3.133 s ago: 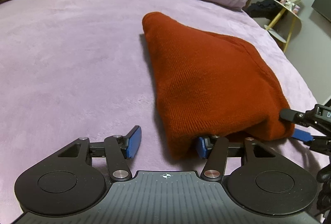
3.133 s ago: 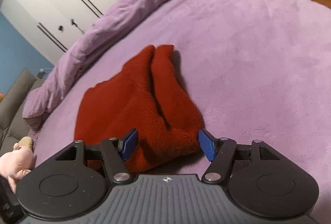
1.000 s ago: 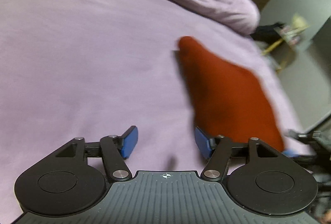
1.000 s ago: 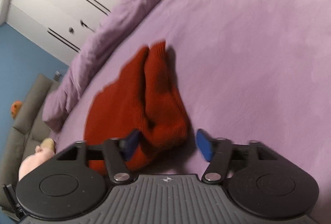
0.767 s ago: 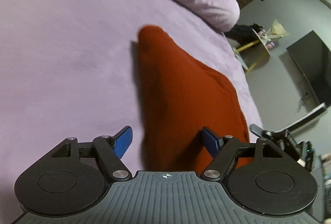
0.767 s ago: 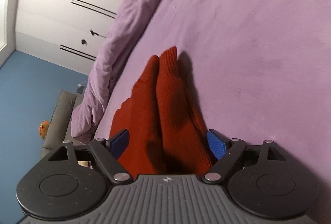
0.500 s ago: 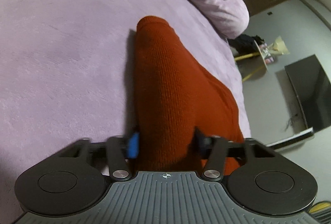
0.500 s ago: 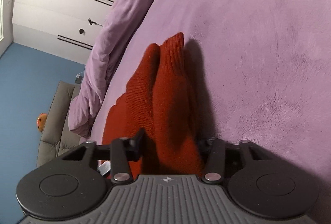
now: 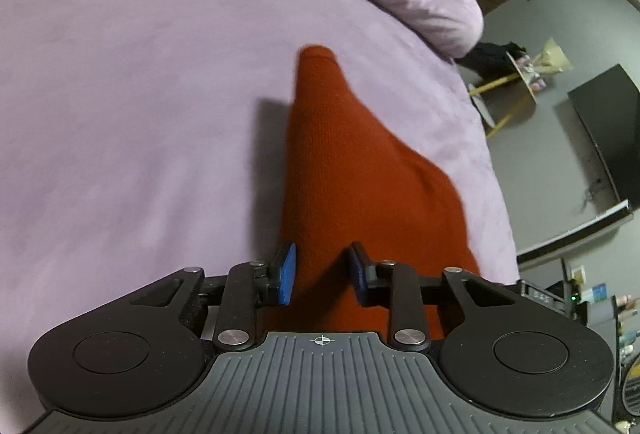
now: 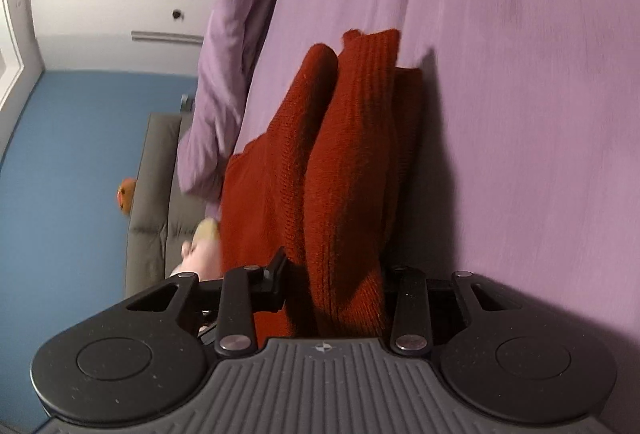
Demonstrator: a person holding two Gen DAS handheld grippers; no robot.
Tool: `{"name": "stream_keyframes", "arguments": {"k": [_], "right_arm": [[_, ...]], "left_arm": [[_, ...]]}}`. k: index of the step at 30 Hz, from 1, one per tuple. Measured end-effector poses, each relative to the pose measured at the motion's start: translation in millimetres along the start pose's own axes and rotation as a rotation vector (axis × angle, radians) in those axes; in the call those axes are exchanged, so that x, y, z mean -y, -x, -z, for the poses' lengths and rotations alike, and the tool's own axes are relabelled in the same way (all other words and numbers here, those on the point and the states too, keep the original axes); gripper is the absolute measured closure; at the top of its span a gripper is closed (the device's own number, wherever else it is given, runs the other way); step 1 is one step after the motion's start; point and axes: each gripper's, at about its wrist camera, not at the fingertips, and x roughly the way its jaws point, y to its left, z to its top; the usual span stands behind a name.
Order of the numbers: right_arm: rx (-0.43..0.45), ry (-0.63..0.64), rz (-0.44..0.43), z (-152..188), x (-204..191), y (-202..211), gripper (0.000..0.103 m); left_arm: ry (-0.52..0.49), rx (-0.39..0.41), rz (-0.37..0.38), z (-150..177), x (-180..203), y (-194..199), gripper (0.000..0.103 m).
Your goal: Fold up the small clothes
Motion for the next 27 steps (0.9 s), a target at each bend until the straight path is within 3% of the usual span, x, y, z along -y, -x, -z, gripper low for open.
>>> {"name": "stream_keyframes", "arguments": {"k": [2, 5, 7, 9, 11, 15, 17, 19, 21, 23, 27], "right_arm": [[-0.014, 0.028, 0.015, 15.5, -7.9, 2.0, 0.067], [0.043, 0.129, 0.176, 21.1, -29.5, 12.2, 0.053], [0.128, 0.198, 0.316, 19.3, -49.7, 21.5, 0.048], [0.23, 0.302, 0.456, 21.2, -77.4, 23.9, 0.047], [0.297, 0.377, 0.54, 28.0, -99.0, 19.9, 0.047], [0.311, 0.486, 0.543, 36.8, -118.7, 8.8, 0.047], [0.298, 0.512, 0.554, 35.8, -122.1, 1.7, 0.048], [0.352, 0.501, 0.602, 34.8, -123.9, 1.6, 0.048], [0.413, 0.485, 0.599, 33.4, -117.8, 16.4, 0.047], [0.412, 0.425, 0.549, 29.8, -103.9, 33.4, 0.046], [0.268, 0.216, 0.327, 20.8, -63.0, 44.4, 0.04]], "left_arm": [[0.0, 0.009, -0.049, 2.3, -5.6, 9.0, 0.07], [-0.048, 0.062, -0.169, -0.7, 5.8, 14.2, 0.059], [-0.087, 0.097, -0.174, -3.6, 19.0, 15.7, 0.042], [-0.103, 0.149, -0.152, -6.4, 31.6, 15.0, 0.039], [-0.12, 0.175, -0.153, -10.9, 44.7, 9.0, 0.036], [-0.187, 0.205, -0.181, -16.9, 62.4, -8.5, 0.03], [-0.209, 0.211, -0.234, -14.3, 62.7, -14.9, 0.03], [-0.215, 0.187, -0.224, -6.2, 56.6, -11.6, 0.03], [-0.215, 0.166, -0.192, 5.1, 47.0, -6.5, 0.03], [-0.224, 0.145, -0.177, 17.4, 38.2, -2.5, 0.03], [-0.243, 0.131, -0.154, 50.8, 22.7, 17.2, 0.03]]}}
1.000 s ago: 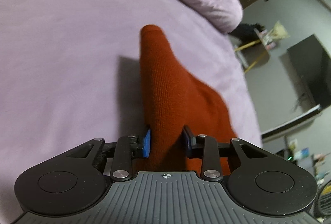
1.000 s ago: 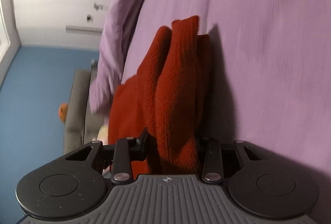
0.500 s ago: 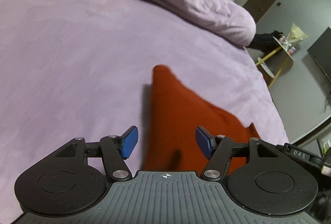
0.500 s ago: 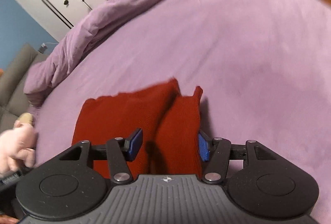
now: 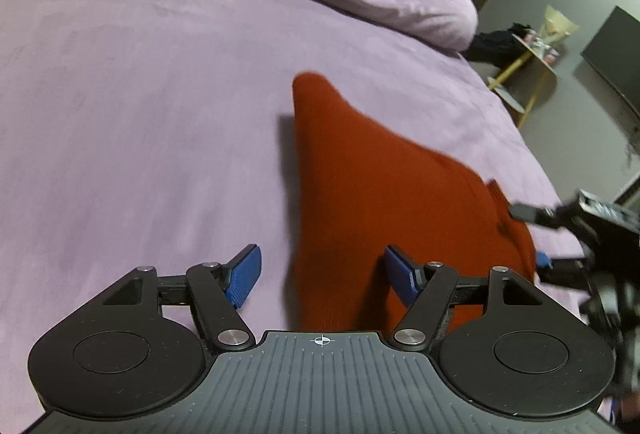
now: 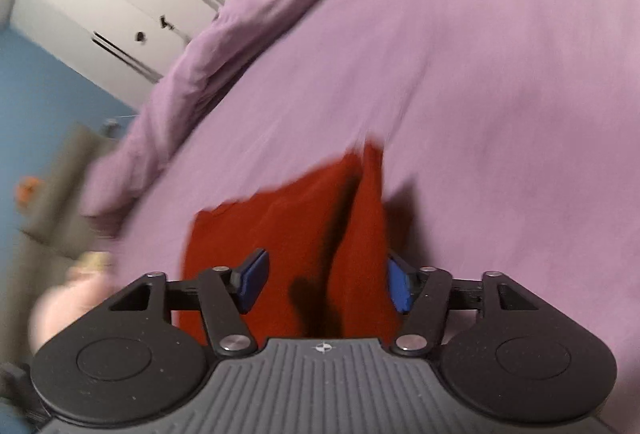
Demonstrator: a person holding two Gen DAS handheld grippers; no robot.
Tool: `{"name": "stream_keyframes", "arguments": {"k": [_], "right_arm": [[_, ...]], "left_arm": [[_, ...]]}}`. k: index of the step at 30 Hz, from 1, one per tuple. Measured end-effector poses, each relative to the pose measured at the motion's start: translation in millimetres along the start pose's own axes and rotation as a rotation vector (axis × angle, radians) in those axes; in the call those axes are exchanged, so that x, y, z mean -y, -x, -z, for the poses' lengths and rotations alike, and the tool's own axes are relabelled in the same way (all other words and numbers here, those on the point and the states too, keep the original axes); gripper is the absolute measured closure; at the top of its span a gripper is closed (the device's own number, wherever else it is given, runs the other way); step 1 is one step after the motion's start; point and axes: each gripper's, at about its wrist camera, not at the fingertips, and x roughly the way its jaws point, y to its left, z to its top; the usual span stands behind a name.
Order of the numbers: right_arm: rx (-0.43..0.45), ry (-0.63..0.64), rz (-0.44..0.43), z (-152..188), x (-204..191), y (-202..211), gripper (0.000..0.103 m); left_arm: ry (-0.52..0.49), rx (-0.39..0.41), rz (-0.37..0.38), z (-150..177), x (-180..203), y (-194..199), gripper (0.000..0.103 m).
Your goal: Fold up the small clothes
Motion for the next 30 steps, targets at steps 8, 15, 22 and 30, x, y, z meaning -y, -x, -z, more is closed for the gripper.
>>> {"name": "stream_keyframes", "arguments": {"k": [8, 15, 22, 30], "right_arm": [[0.012, -0.035, -0.038, 43.5, 32.0, 29.4, 0.02], [-0.04, 0.016, -0.028, 74.9, 20.1, 27.1, 0.019], [-0.019, 0.212, 0.087, 65.3, -22.9, -2.2, 0.059], [-0.022, 0.043, -0.096, 39.0, 9.5, 4.3, 0.077]], "left_arm": [[-0.175, -0.074, -0.005, 53.8, 16.1, 10.9, 0.028], [-0.129, -0.022, -0.1, 42.4, 33.1, -17.1, 0.034], [-0.041, -0.022, -0.124, 36.8, 26.6, -28.8, 0.047], [0.135, -0.045, 0.032, 29.2, 9.2, -6.0, 0.078]]}}
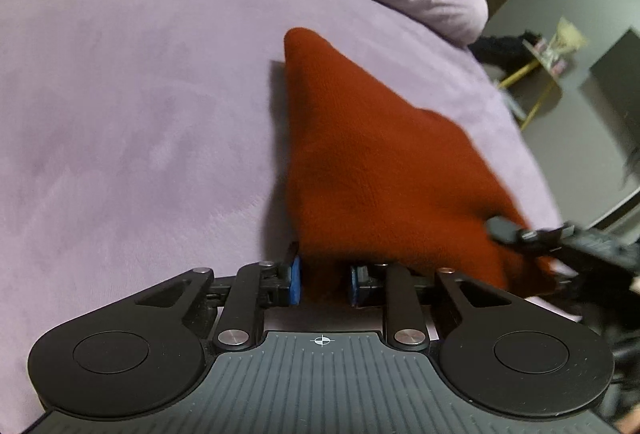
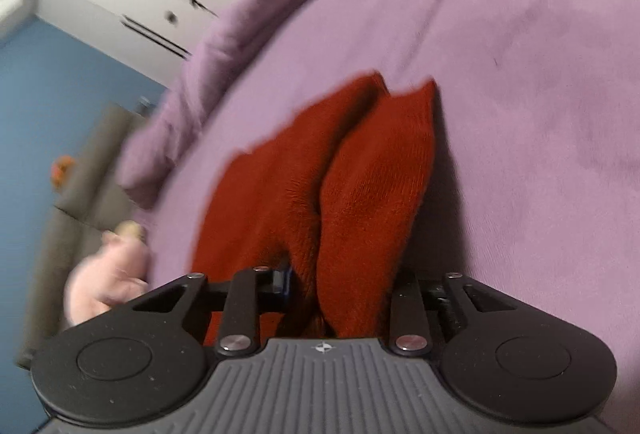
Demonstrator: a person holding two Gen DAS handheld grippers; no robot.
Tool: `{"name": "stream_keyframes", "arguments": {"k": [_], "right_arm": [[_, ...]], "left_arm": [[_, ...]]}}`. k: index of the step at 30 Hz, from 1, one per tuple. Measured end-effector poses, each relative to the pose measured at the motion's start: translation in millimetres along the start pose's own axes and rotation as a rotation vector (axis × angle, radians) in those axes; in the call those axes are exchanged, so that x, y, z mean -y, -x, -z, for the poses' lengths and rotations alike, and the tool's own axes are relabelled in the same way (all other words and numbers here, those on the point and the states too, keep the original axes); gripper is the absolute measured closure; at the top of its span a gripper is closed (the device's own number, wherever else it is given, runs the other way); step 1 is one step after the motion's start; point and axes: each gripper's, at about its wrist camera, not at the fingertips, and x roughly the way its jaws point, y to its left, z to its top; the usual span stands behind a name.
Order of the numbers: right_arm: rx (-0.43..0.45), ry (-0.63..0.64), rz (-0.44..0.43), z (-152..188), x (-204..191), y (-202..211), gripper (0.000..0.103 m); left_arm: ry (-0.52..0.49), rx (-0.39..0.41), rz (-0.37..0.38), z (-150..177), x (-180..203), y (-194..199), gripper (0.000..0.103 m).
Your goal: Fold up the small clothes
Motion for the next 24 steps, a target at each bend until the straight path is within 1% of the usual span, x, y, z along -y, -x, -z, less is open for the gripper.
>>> {"name": "stream_keyframes", "arguments": {"k": [1, 2, 3, 4, 5, 6, 7, 8, 9, 10, 12, 13, 14, 17, 19, 20, 21, 22, 24], "right_arm": [[0.002, 0.014, 0.015, -2.7, 1.0, 0.9, 0.077], [-0.006, 0.052, 0.054, -3.3, -0.1, -0.8, 0.076], [-0.029, 0.113, 0.108, -1.7, -3.2, -5.3, 0.073], [-0.05, 0.159, 0.137, 1.4, -7.7, -11.2, 0.062], [-0.073, 0.181, 0.151, 2.9, -8.7, -12.0, 0.056], [-0.095, 0.188, 0.157, 1.9, -9.4, -10.0, 0.05], [-0.096, 0.193, 0.166, 0.4, -10.7, -4.1, 0.047], [-0.072, 0.199, 0.179, -0.8, -11.9, 4.3, 0.044], [-0.042, 0.208, 0.198, -2.4, -14.7, 12.5, 0.038], [0.004, 0.22, 0.23, -4.7, -18.5, 22.6, 0.037], [0.099, 0.248, 0.277, -9.2, -25.8, 35.5, 0.035], [0.133, 0.258, 0.281, -11.9, -29.7, 37.9, 0.035], [0.142, 0.255, 0.264, -15.5, -32.6, 35.1, 0.035], [0.095, 0.229, 0.199, -29.7, -46.3, -0.7, 0.035], [0.053, 0.223, 0.218, -37.8, -49.1, -27.6, 0.037], [0.044, 0.227, 0.228, -40.5, -50.0, -37.2, 0.04], [0.045, 0.235, 0.232, -42.5, -50.5, -46.8, 0.056], [0.049, 0.238, 0.238, -44.2, -50.3, -54.4, 0.08], [0.049, 0.231, 0.215, -48.1, -50.1, -62.1, 0.092]], "left_arm": [[0.0, -0.01, -0.002, 2.1, -0.2, 0.5, 0.078], [-0.013, -0.027, -0.027, 4.6, -1.9, -0.3, 0.078], [-0.019, -0.042, -0.058, 6.8, -3.2, -1.9, 0.076], [-0.019, -0.049, -0.073, 8.3, -6.2, 0.0, 0.068], [-0.017, -0.049, -0.081, 8.8, -8.0, 4.2, 0.063], [-0.021, -0.045, -0.09, 8.1, -9.6, 9.6, 0.055], [-0.035, -0.037, -0.099, 6.4, -9.5, 16.1, 0.052], [-0.054, -0.028, -0.108, 3.8, -7.3, 22.2, 0.052], [-0.079, -0.018, -0.12, 1.3, -4.5, 28.8, 0.05], [-0.109, -0.007, -0.133, -2.5, 0.1, 32.9, 0.047], [-0.14, -0.005, -0.165, -10.0, 7.6, 32.1, 0.043], [-0.153, -0.012, -0.182, -13.9, 12.9, 30.5, 0.043], [-0.164, -0.017, -0.193, -16.7, 18.7, 28.5, 0.043], [-0.219, -0.046, -0.238, -20.6, 31.3, 26.9, 0.043], [-0.269, -0.057, -0.257, -16.3, 32.9, 29.9, 0.037], [-0.286, -0.068, -0.265, -14.3, 31.8, 30.8, 0.037], [-0.297, -0.074, -0.27, -12.9, 30.3, 32.9, 0.037], [-0.301, -0.073, -0.273, -12.1, 27.9, 35.6, 0.037], [-0.289, -0.058, -0.288, -16.3, 25.5, 40.3, 0.036]]}}
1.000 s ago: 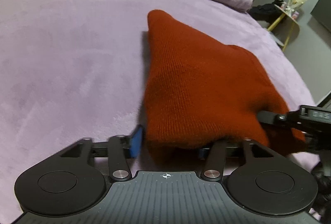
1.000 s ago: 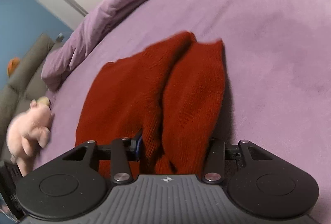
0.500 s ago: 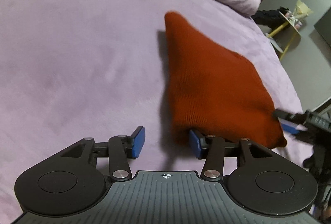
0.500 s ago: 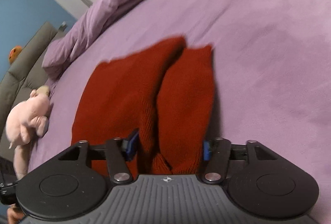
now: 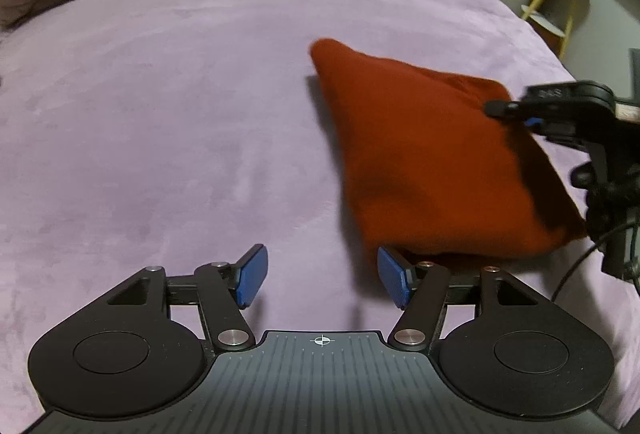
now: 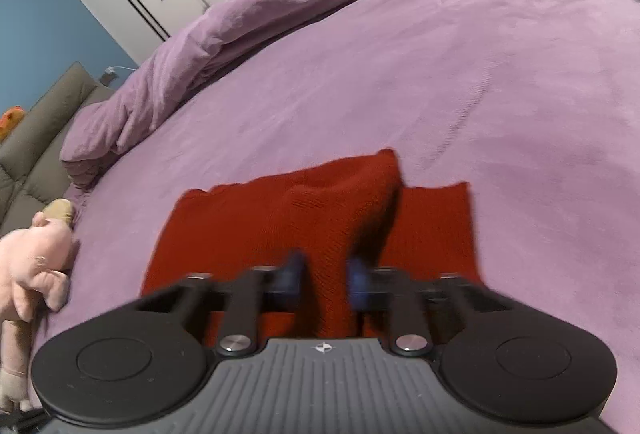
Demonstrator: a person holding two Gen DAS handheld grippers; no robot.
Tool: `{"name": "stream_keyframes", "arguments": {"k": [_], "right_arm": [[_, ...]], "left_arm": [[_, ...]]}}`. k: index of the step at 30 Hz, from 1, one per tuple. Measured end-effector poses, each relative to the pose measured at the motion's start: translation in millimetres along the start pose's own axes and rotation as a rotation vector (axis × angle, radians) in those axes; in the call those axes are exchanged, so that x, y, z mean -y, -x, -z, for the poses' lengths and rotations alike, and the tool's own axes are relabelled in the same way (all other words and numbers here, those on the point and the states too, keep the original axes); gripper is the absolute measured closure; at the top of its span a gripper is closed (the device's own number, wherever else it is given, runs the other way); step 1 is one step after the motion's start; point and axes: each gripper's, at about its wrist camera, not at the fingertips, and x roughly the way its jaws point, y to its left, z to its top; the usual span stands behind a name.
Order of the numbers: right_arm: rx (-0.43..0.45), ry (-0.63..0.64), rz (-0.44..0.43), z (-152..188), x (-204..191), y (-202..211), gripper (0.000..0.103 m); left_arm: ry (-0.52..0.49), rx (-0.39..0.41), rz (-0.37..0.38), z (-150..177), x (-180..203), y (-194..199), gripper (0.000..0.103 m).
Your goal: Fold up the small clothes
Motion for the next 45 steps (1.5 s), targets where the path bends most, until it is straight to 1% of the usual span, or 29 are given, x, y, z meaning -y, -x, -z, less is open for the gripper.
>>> {"name": "stream_keyframes", "arguments": {"k": [2, 3, 5, 6, 8, 11, 12, 13, 14, 15, 16, 17, 18, 19, 20, 21, 22, 23, 25, 26, 27, 30, 32, 36, 39, 41, 42, 44, 45], "right_arm": [[0.051, 0.041, 0.007, -1.8, -5.6, 5.8, 0.095], [0.099, 0.067, 0.029, -0.7, -7.1, 13.4, 0.096], [0.156, 0.096, 0.115, 4.4, -7.3, 21.9, 0.096], [0.162, 0.109, 0.154, 9.1, -5.4, 21.2, 0.097], [0.114, 0.14, 0.222, 19.2, 0.3, 7.1, 0.096], [0.133, 0.252, 0.254, 29.8, -1.5, -2.6, 0.096], [0.122, 0.268, 0.261, 28.5, -4.1, -2.0, 0.094], [0.118, 0.27, 0.274, 24.8, -7.0, 1.6, 0.087], [0.126, 0.257, 0.292, 20.2, -9.7, 7.1, 0.084], [0.153, 0.237, 0.31, 15.7, -12.9, 14.3, 0.081], [0.192, 0.222, 0.296, 11.8, -17.6, 22.7, 0.081], [0.22, 0.207, 0.261, 8.6, -22.0, 27.5, 0.079], [0.229, 0.18, 0.216, 4.9, -25.5, 29.1, 0.071], [0.219, 0.151, 0.166, 1.0, -28.5, 26.3, 0.066], [0.196, 0.127, 0.121, -2.1, -31.0, 18.8, 0.066], [0.167, 0.115, 0.104, -4.4, -34.3, 8.9, 0.066], [0.144, 0.131, 0.114, -5.2, -38.8, -2.9, 0.066], [0.137, 0.158, 0.144, -4.8, -42.3, -14.6, 0.066], [0.128, 0.2, 0.22, -3.0, -42.3, -35.2, 0.066], [0.123, 0.208, 0.257, -1.9, -39.5, -42.9, 0.066], [0.13, 0.215, 0.268, -0.5, -34.8, -48.2, 0.066], [0.202, 0.29, 0.28, 7.4, -25.5, -51.9, 0.066], [0.223, 0.293, 0.266, 10.8, -19.5, -54.4, 0.065], [0.238, 0.252, 0.207, 10.7, -9.5, -49.2, 0.065], [0.239, 0.238, 0.192, 9.6, -11.4, -43.1, 0.062], [0.209, 0.249, 0.194, 12.5, -18.5, -31.2, 0.053], [0.183, 0.255, 0.181, 18.1, -21.9, -19.9, 0.046], [0.18, 0.267, 0.136, 36.1, -23.1, 7.8, 0.043], [0.184, 0.26, 0.107, 49.0, -19.7, 26.5, 0.04]], "left_arm": [[0.021, 0.039, -0.004, -5.8, -2.5, 5.3, 0.033], [0.03, 0.061, -0.009, -10.2, -2.3, 6.6, 0.031], [0.037, 0.1, -0.018, -20.3, 1.7, 6.8, 0.031], [0.042, 0.113, -0.018, -25.9, 5.1, 4.2, 0.03], [0.064, 0.143, 0.0, -36.4, 12.1, -4.0, 0.03], [0.089, 0.165, 0.049, -52.2, 21.7, -20.0, 0.029], [0.098, 0.166, 0.046, -57.9, 24.0, -26.6, 0.029], [0.112, 0.167, 0.034, -62.3, 25.7, -32.2, 0.029], [0.133, 0.173, 0.035, -67.7, 26.1, -38.9, 0.029], [0.151, 0.174, 0.036, -73.0, 27.6, -46.8, 0.029], [0.171, 0.17, 0.032, -79.4, 29.6, -55.3, 0.029], [0.182, 0.169, 0.032, -85.1, 31.5, -64.0, 0.028], [0.184, 0.168, 0.023, -90.1, 34.4, -72.5, 0.028], [0.19, 0.161, -0.003, -94.2, 37.0, -81.2, 0.028], [0.186, 0.159, -0.023, -97.0, 40.5, -89.2, 0.027], [0.165, 0.155, -0.035, -98.5, 44.6, -99.1, 0.025], [0.15, 0.15, -0.048, -99.3, 47.3, -106.1, 0.025], [0.139, 0.158, -0.058, -99.3, 49.8, -112.2, 0.023], [0.117, 0.184, -0.085, -99.1, 53.6, -120.7, 0.015], [0.106, 0.195, -0.096, -98.6, 54.9, -126.0, 0.013], [0.102, 0.203, -0.103, -97.1, 55.1, -130.8, 0.013], [0.12, 0.22, -0.105, -92.8, 55.1, -142.8, 0.013], [0.126, 0.236, -0.104, -89.9, 55.3, -145.7, 0.013], [0.144, 0.239, -0.084, -86.1, 50.9, -139.8, 0.012], [0.115, 0.225, -0.054, -79.9, 46.5, -120.6, 0.012], [0.092, 0.214, -0.021, -65.3, 38.9, -100.4, 0.012], [0.087, 0.21, -0.001, -56.9, 33.3, -90.7, 0.012], [0.097, 0.211, 0.042, -31.1, 20.5, -68.9, 0.012], [0.113, 0.203, 0.047, -18.6, 16.0, -59.9, 0.012]]}}
